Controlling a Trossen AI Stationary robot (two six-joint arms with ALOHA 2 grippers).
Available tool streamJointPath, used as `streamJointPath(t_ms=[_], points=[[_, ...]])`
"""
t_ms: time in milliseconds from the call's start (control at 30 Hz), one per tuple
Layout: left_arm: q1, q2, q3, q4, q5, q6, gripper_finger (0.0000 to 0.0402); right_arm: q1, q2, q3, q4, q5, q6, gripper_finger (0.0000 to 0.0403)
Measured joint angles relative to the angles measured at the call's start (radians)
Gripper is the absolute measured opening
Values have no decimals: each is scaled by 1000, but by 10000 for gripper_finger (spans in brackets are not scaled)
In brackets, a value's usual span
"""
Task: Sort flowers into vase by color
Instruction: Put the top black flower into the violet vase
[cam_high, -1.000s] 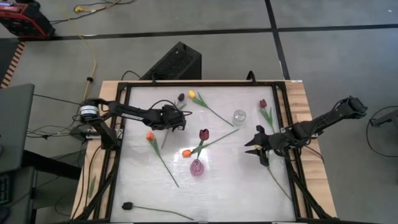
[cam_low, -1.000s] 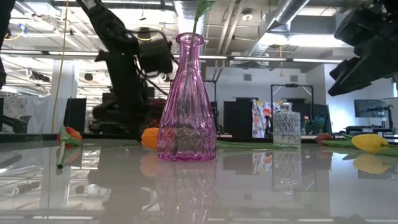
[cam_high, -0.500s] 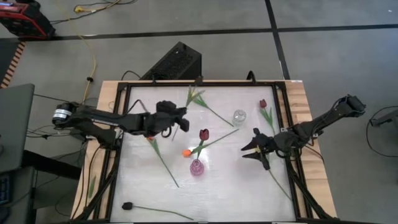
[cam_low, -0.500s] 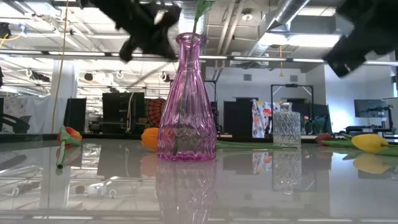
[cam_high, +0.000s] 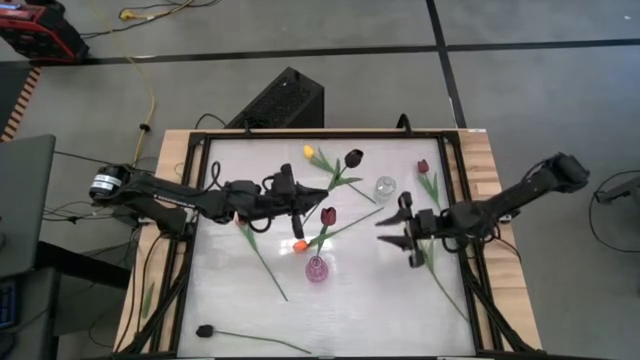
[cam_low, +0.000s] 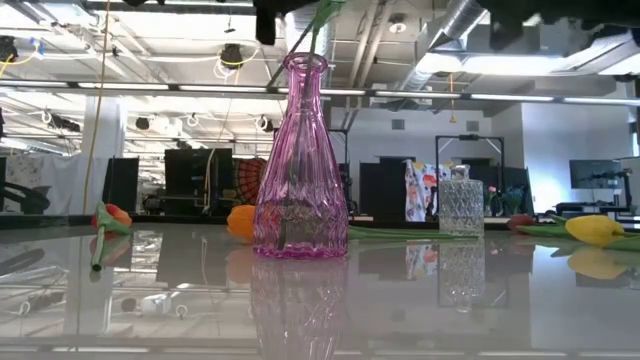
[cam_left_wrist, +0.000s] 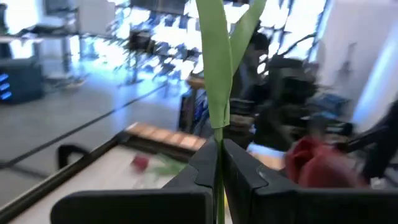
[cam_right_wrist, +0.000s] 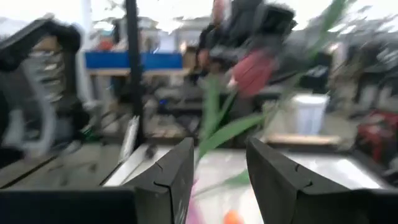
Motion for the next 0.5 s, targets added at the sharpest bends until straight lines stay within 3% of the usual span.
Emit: streamJointPath(t_ms=[233, 333, 500], points=[[86, 0, 0, 36, 22, 29, 2, -168, 53, 65, 61, -9, -70, 172], [149, 0, 0, 74, 36, 20, 2, -249, 71, 120, 60, -73, -62, 172], [233, 14, 24, 84, 283, -58, 2, -383, 102, 222, -23, -243, -25, 172]])
